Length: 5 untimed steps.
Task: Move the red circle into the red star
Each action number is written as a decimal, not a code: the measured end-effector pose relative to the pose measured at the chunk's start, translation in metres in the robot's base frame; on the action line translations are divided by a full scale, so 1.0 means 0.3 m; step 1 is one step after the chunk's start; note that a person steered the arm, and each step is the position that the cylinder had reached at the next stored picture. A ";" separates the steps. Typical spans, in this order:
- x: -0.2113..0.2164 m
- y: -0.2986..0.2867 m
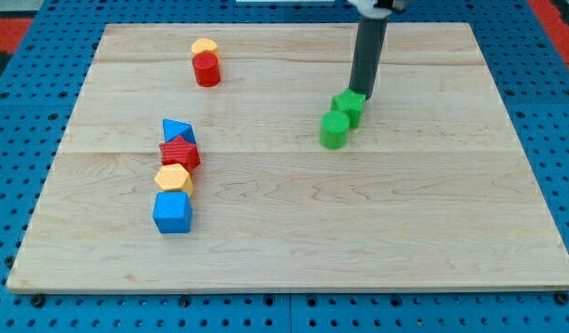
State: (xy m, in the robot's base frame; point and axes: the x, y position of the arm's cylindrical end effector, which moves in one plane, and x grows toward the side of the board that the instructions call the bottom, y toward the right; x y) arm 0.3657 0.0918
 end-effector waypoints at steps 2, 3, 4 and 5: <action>-0.092 -0.092; -0.118 -0.294; -0.187 -0.367; -0.365 -0.458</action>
State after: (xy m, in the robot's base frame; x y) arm 0.2563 -0.0457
